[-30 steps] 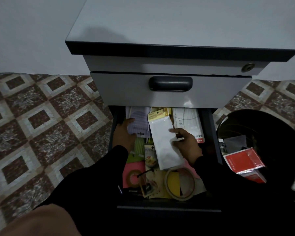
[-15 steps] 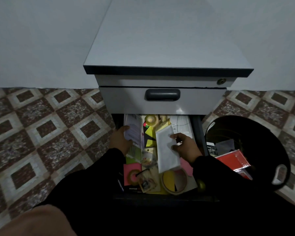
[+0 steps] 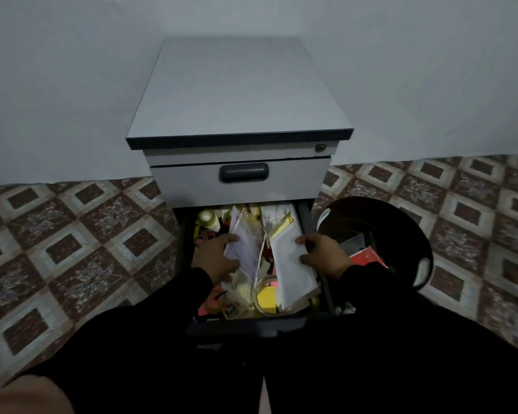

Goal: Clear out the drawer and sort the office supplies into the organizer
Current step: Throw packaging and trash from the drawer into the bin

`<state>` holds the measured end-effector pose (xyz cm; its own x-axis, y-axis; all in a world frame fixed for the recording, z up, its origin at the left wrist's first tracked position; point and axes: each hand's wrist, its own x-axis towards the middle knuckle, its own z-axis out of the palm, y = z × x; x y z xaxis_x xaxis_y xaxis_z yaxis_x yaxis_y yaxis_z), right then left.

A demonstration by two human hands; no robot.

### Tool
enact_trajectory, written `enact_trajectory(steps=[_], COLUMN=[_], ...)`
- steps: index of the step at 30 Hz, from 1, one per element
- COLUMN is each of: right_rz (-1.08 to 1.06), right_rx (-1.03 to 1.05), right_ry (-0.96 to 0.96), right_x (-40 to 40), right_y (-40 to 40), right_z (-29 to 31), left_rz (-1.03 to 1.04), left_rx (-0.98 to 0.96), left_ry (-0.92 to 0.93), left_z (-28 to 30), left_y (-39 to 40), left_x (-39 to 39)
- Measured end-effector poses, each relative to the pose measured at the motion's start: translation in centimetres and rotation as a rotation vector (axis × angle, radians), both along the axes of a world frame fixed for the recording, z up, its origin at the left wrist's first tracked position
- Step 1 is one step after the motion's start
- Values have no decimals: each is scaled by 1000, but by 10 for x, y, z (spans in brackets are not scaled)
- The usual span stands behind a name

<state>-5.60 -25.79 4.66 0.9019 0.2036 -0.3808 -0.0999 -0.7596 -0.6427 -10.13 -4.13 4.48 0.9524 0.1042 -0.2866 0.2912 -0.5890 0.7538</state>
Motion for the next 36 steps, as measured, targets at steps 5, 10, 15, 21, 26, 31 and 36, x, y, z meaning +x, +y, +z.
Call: enact_trajectory(steps=[5, 10, 15, 21, 26, 31, 36], right_rz=[-54, -97, -158, -229, -278, -323, -351], right_rx=[24, 5, -26, -47, -76, -84, -92], right_ry=[-28, -61, -80, -74, -38, 2, 36], right_x=[-8, -7, -7, -1, 16, 36, 56], right_y=[-36, -70, -102, -139, -161, -176, -184], right_z=[17, 30, 36, 30, 17, 0, -16], left_rz=[-14, -106, -187, -247, -264, -306, -335], left_rx=[-18, 19, 33, 26, 3, 31, 52], left_ry=[-42, -93, -111, -65, 13, 46, 68], left_z=[15, 33, 41, 30, 12, -7, -27], left_y=[-31, -62, -98, -140, -168, -190, -203], left_x=[-1, 5, 20, 46, 67, 87, 110])
